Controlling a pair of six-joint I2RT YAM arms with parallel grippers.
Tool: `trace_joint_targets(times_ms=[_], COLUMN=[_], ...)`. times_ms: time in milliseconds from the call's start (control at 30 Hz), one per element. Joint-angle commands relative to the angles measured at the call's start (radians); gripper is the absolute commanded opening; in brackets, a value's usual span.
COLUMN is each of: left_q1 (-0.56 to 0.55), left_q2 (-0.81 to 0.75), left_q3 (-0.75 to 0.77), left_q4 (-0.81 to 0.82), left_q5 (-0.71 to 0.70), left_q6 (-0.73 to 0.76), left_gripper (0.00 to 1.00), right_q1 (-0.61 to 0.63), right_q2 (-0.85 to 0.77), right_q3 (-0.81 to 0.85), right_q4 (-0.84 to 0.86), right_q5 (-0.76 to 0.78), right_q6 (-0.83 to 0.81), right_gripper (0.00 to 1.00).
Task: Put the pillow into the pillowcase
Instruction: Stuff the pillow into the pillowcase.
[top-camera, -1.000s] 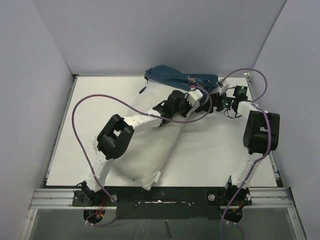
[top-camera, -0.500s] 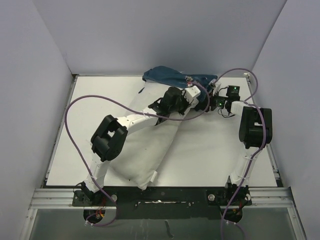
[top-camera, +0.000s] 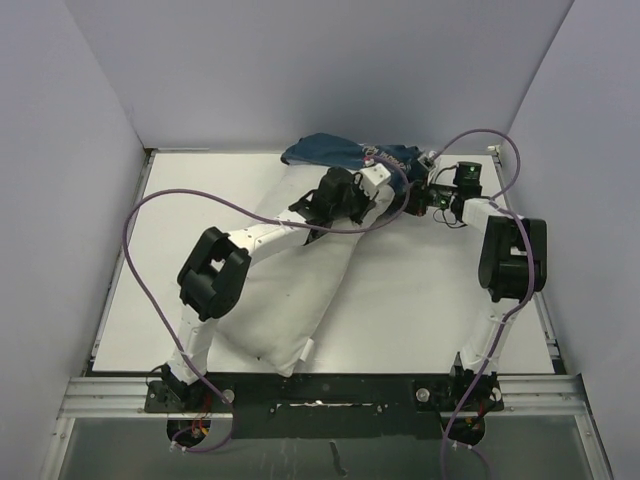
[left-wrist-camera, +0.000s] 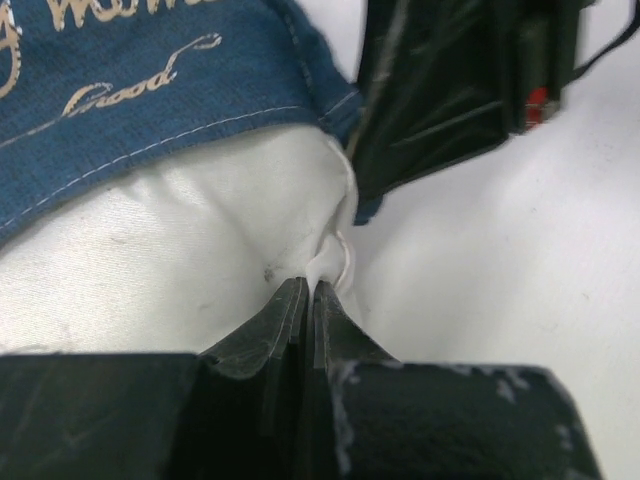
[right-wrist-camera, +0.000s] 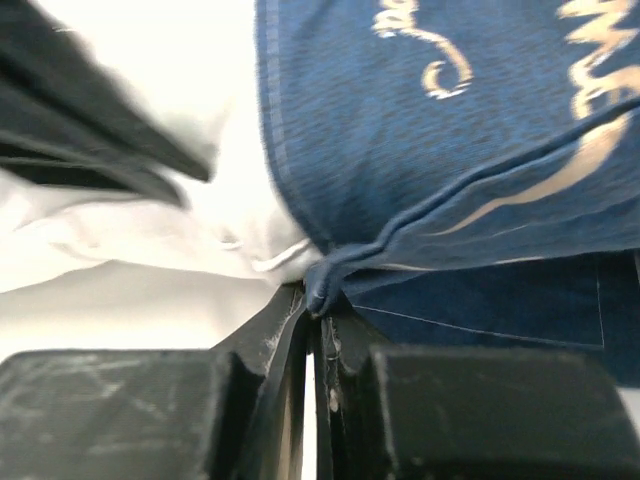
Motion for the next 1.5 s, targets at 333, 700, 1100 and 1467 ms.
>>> trace_joint_targets(times_ms=[333, 700, 1100, 1467], left_q1=[0.102, 0.048, 0.174, 0.173], left_q2=[-0.183, -0.256, -0.217, -0.176], left_q3=[-0.089, -0.094, -0.094, 0.099], left_q4=[0.289, 0.409, 0.835, 0.544], left_q5=[-0.356, -0.391, 0.37, 0.466], left_q6=[-0.212, -0.361, -0.69, -0.743], left_gripper=[0.0, 0.0, 0.0, 0.0], right_q1=[0.117, 0.35, 0.288, 0.199], right_q2=[-0.226, -0.168, -0.095, -0.102], right_q3=[0.37, 0.772, 1.008, 0.857], right_q4=[-1.42, -1.251, -0.991, -0.97], right_q5=[-0.227, -0.091, -0.129, -0.103], right_q6=[-1.032, -0.537, -0.167, -0.002], right_gripper=[0.0, 0.0, 0.0, 0.0])
